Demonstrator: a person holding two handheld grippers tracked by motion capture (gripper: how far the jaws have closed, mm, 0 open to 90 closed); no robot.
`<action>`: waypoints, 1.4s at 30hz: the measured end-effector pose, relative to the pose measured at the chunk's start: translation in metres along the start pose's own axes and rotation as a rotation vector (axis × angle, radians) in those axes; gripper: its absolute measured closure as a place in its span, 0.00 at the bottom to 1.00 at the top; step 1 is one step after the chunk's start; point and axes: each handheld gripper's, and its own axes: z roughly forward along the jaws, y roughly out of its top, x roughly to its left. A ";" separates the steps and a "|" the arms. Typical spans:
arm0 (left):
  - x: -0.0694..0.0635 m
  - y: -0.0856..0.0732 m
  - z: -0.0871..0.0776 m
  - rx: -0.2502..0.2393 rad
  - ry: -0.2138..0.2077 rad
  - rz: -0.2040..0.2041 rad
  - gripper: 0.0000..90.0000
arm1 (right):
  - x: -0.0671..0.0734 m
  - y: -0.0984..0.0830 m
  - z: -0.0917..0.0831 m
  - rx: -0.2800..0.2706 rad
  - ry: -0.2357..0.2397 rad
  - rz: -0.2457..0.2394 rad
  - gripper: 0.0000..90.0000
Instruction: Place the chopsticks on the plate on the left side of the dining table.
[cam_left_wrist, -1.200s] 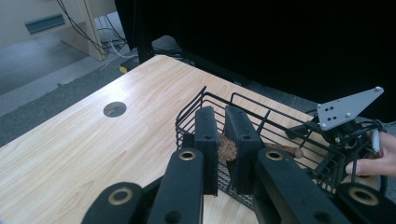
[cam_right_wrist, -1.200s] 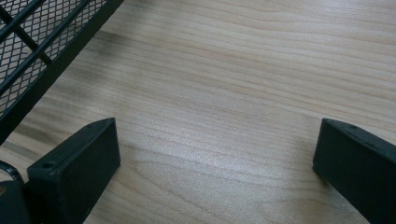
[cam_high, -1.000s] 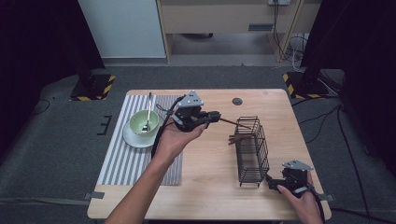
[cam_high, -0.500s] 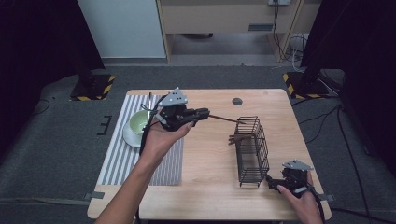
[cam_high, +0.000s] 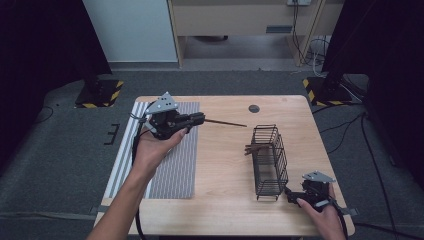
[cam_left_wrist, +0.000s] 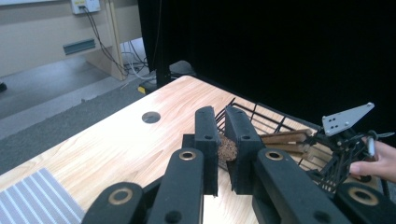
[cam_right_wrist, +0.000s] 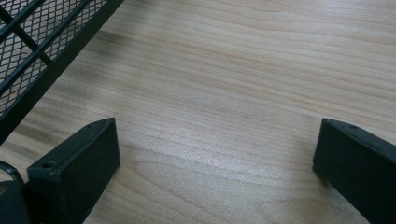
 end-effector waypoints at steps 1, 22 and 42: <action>0.002 -0.001 0.000 0.005 0.006 0.000 0.93 | 0.000 0.000 0.000 0.000 0.000 0.000 0.01; 0.046 -0.027 0.010 0.094 0.119 -0.013 0.93 | 0.000 0.000 0.000 0.001 -0.003 0.003 0.01; 0.067 -0.034 0.020 0.140 0.158 -0.029 0.93 | 0.000 0.000 0.000 0.001 -0.003 0.003 0.01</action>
